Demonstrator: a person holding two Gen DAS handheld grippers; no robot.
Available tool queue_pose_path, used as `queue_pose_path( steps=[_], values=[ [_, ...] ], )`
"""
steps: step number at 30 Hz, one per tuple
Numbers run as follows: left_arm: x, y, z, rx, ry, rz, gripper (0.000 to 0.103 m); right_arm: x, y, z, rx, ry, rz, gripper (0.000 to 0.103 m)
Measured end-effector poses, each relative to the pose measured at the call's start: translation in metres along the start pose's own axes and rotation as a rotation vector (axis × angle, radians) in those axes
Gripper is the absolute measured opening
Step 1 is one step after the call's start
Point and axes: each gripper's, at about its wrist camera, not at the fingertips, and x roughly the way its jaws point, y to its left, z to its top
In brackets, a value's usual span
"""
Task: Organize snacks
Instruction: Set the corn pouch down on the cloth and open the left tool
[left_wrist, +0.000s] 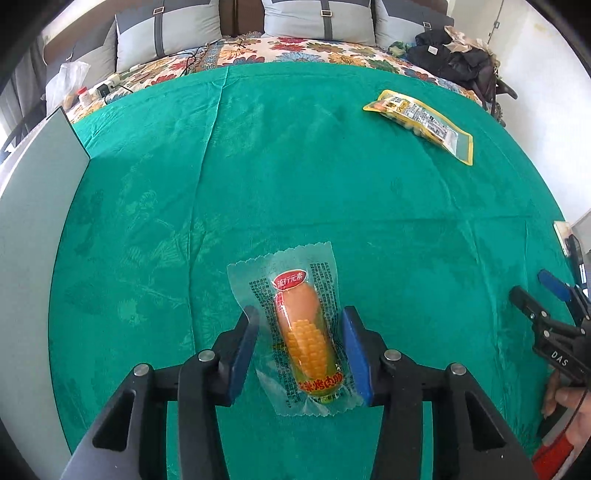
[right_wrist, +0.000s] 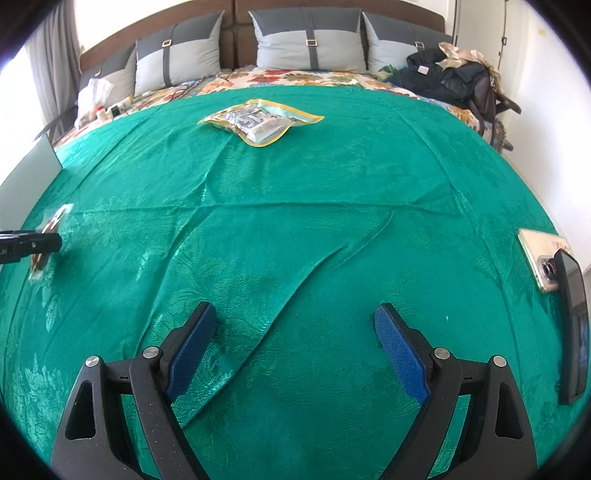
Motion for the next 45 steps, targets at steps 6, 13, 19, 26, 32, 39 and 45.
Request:
queue_pose_path(
  steps=[6, 13, 19, 26, 32, 39, 45],
  values=[
    [0.003, -0.003, -0.022, 0.032, -0.063, 0.094, 0.081, 0.000, 0.000, 0.000, 0.000, 0.001, 0.000, 0.091],
    [0.008, 0.020, -0.034, -0.035, -0.138, 0.099, 0.103, 0.000, 0.000, 0.000, 0.000, 0.001, 0.000, 0.092],
    [0.007, 0.020, -0.037, -0.029, -0.176, 0.099, 0.103, 0.000, 0.000, 0.000, 0.000, 0.001, 0.000, 0.092],
    [0.007, 0.019, -0.037, -0.030, -0.178, 0.099, 0.103, 0.000, 0.001, 0.000, 0.000, 0.001, 0.000, 0.092],
    [0.007, 0.019, -0.037, -0.030, -0.178, 0.100, 0.103, -0.001, 0.001, 0.000, 0.001, 0.002, 0.000, 0.093],
    [0.007, 0.019, -0.037, -0.030, -0.178, 0.099, 0.103, -0.001, 0.001, 0.001, 0.001, 0.002, 0.002, 0.093],
    [0.007, 0.020, -0.037, -0.030, -0.178, 0.099, 0.103, 0.001, 0.000, 0.003, -0.020, 0.031, 0.036, 0.091]
  ],
)
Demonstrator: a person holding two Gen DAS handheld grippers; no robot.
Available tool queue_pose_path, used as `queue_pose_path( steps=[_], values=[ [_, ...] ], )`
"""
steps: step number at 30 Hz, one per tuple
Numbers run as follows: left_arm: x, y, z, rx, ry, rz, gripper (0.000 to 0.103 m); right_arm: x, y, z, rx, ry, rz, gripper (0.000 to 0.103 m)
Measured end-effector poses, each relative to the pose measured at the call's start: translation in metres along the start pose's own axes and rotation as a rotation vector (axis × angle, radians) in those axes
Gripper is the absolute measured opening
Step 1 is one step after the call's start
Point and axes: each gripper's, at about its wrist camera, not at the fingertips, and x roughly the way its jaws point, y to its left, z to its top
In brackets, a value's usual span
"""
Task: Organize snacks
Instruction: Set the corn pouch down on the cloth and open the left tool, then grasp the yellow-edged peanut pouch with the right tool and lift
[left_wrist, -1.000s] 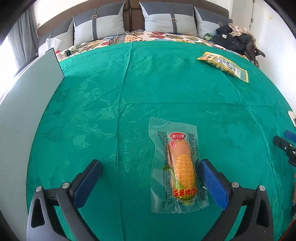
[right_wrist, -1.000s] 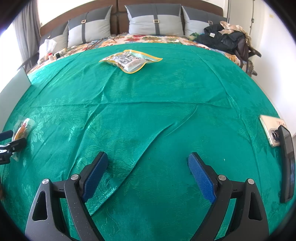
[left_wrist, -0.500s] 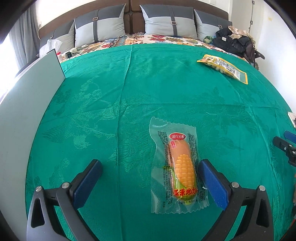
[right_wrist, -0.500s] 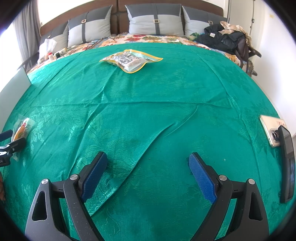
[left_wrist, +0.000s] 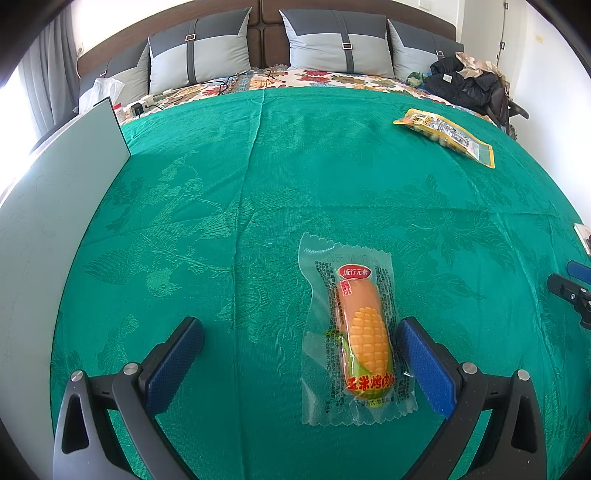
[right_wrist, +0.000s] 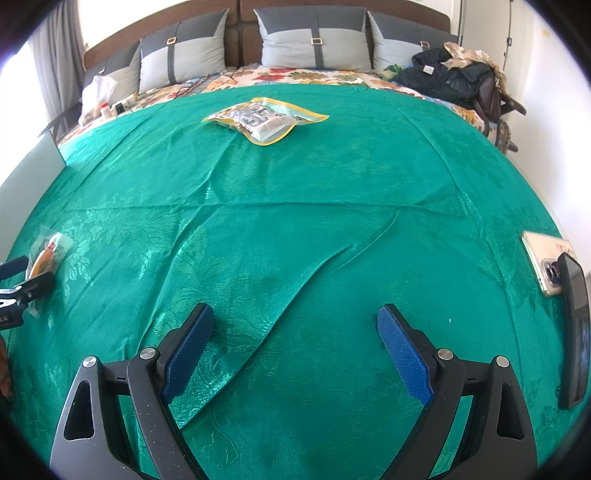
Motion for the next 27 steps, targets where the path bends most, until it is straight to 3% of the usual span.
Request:
queue_pose_path(
  steps=[2, 5, 10, 15, 21, 24, 27],
  values=[
    [0.000, 0.000, 0.000, 0.000, 0.000, 0.000, 0.103, -0.003, -0.007, 0.009, 0.017, 0.009, 0.028, 0.091],
    [0.000, 0.000, 0.000, 0.000, 0.000, 0.000, 0.103, -0.012, -0.016, 0.037, 0.038, -0.075, 0.024, 0.091],
    [0.000, 0.000, 0.000, 0.000, 0.000, -0.001, 0.103, 0.003, 0.008, 0.112, -0.179, -0.178, 0.011, 0.091],
    [0.000, 0.000, 0.000, 0.000, -0.001, 0.000, 0.103, 0.056, 0.058, 0.168, -0.409, -0.092, 0.047, 0.091],
    [0.000, 0.000, 0.000, -0.001, -0.001, 0.000, 0.103, 0.112, 0.098, 0.182, -0.584, 0.026, -0.020, 0.091],
    [0.000, 0.000, -0.001, 0.000, -0.001, 0.000, 0.103, 0.126, 0.100, 0.182, -0.606, 0.044, -0.045, 0.091],
    [0.000, 0.000, -0.001, 0.000, -0.001, 0.000, 0.103, 0.132, 0.092, 0.191, -0.515, 0.068, -0.028, 0.091]
  ],
)
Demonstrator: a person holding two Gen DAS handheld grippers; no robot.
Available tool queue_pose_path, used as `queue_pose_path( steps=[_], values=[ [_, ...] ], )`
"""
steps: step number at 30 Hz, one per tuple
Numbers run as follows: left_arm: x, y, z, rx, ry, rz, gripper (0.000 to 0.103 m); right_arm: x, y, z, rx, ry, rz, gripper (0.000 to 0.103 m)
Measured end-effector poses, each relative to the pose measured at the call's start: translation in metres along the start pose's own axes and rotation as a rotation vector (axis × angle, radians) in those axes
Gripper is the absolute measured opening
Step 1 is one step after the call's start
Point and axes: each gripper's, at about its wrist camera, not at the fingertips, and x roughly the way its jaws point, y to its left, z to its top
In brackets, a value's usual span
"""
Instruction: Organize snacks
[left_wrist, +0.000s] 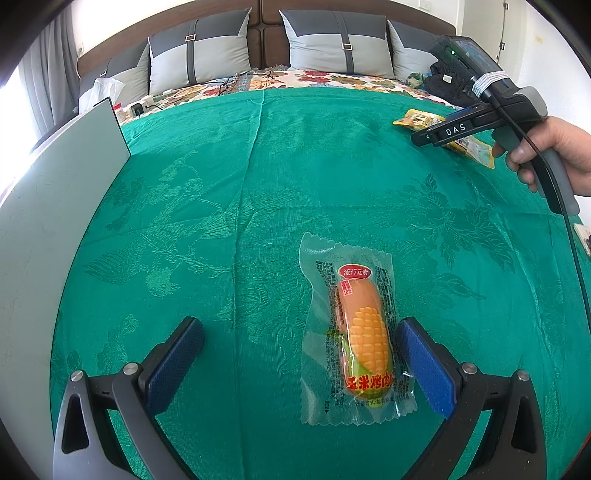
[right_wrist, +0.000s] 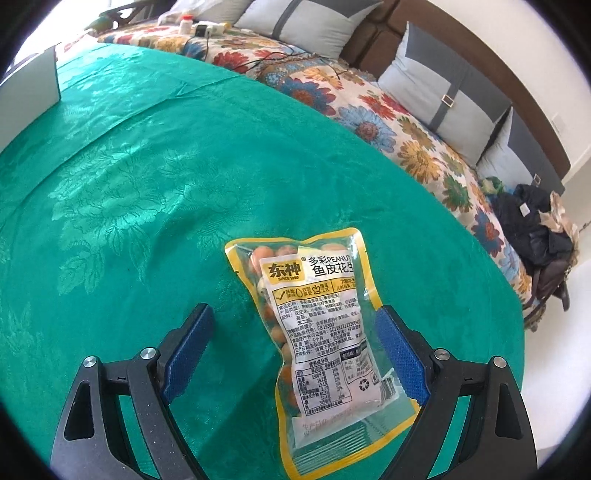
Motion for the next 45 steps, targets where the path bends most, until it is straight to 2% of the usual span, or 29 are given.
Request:
queue_pose_path(
  steps=[4, 5, 6, 8, 11, 16, 20, 26, 32, 34, 36, 37, 39, 43, 44, 45],
  values=[
    [0.000, 0.000, 0.000, 0.000, 0.000, 0.000, 0.103, 0.006, -0.021, -0.004, 0.159, 0.031, 0.105, 0.089],
    [0.000, 0.000, 0.000, 0.000, 0.000, 0.000, 0.103, 0.005, -0.024, -0.007, 0.182, 0.043, 0.108, 0.077],
    [0.000, 0.000, 0.000, 0.000, -0.001, 0.000, 0.103, 0.001, -0.028, -0.009, 0.217, 0.037, 0.125, 0.046],
    [0.000, 0.000, 0.000, 0.000, 0.000, 0.000, 0.103, -0.004, -0.034, -0.013, 0.255, 0.052, 0.167, 0.045],
    [0.000, 0.000, 0.000, 0.000, -0.001, 0.000, 0.103, -0.015, -0.029, -0.026, 0.245, 0.060, 0.188, 0.045],
    [0.000, 0.000, 0.000, 0.000, -0.001, 0.000, 0.103, -0.048, -0.019, -0.064, 0.301, 0.069, 0.242, 0.045],
    [0.000, 0.000, 0.000, 0.000, -0.001, 0.000, 0.103, -0.086, 0.017, -0.108, 0.287, 0.078, 0.218, 0.045],
    [0.000, 0.000, -0.001, 0.000, -0.001, 0.000, 0.103, -0.136, 0.081, -0.177, 0.270, 0.048, 0.016, 0.046],
    [0.000, 0.000, -0.001, 0.000, -0.001, 0.000, 0.103, -0.156, 0.114, -0.192, 0.244, 0.063, -0.012, 0.048],
    [0.000, 0.000, -0.001, 0.000, -0.001, 0.000, 0.103, -0.158, 0.117, -0.195, 0.272, 0.051, -0.033, 0.056],
    [0.000, 0.000, -0.001, 0.000, -0.001, 0.000, 0.103, -0.157, 0.116, -0.197, 0.278, 0.042, -0.068, 0.073],
    [0.000, 0.000, -0.001, 0.000, -0.001, 0.000, 0.103, -0.155, 0.114, -0.197, 0.274, 0.041, -0.084, 0.077],
    [0.000, 0.000, -0.001, 0.000, -0.001, 0.000, 0.103, -0.152, 0.106, -0.199, 0.286, 0.034, -0.074, 0.087],
    [0.000, 0.000, -0.001, 0.000, -0.002, 0.000, 0.103, -0.144, 0.084, -0.208, 0.427, 0.032, 0.056, 0.087],
    [0.000, 0.000, -0.001, 0.000, -0.002, 0.000, 0.103, -0.142, 0.079, -0.211, 0.459, 0.027, 0.082, 0.090],
    [0.000, 0.000, -0.001, 0.000, -0.002, 0.000, 0.103, -0.142, 0.079, -0.212, 0.457, 0.022, 0.075, 0.092]
  ],
)
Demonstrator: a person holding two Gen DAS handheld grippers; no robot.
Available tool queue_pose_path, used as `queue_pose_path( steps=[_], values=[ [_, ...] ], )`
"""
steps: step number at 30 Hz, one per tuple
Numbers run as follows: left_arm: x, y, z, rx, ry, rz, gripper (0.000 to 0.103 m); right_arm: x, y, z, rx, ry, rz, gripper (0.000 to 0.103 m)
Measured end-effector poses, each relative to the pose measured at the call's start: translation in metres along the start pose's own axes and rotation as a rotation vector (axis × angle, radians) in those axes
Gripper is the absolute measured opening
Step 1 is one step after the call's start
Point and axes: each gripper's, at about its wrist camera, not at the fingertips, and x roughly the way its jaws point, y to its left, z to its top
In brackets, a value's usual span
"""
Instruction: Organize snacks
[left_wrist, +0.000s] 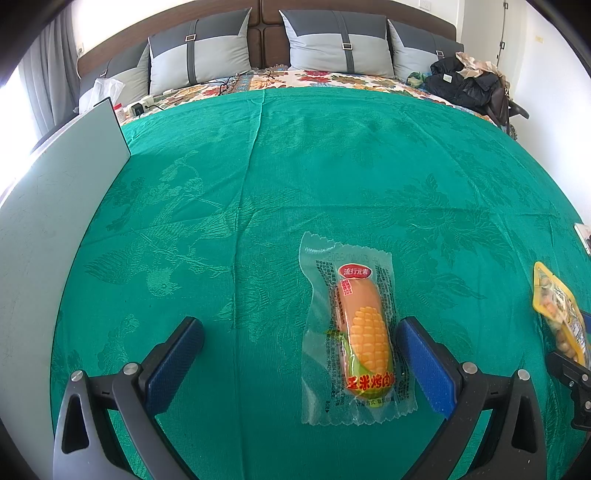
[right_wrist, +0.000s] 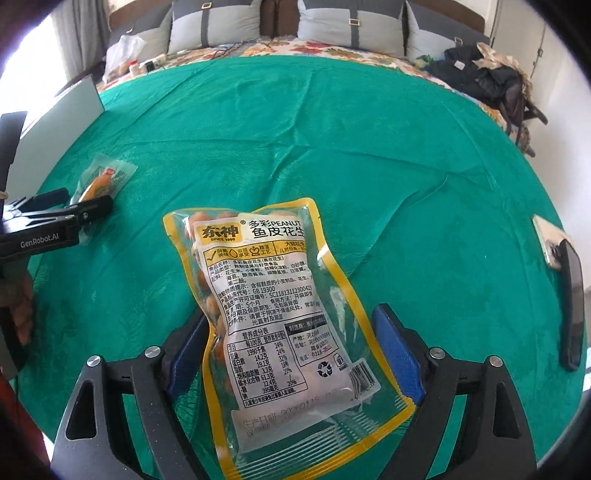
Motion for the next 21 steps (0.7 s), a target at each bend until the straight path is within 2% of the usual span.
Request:
queue_pose_path(
  steps=[6, 17, 21],
  values=[
    [0.0000, -0.0001, -0.0002, 0.000, 0.000, 0.000, 0.103, 0.0056, 0.0036, 0.0002, -0.009, -0.015, 0.003, 0.097],
    [-0.0001, -0.0001, -0.0003, 0.000, 0.000, 0.000, 0.103, 0.0056, 0.0056, -0.0019, -0.024, -0.011, 0.012, 0.097],
    [-0.0001, -0.0001, -0.0003, 0.000, 0.000, 0.000, 0.103, 0.0056, 0.0056, 0.0017, -0.027, 0.031, 0.030, 0.097]
  ],
)
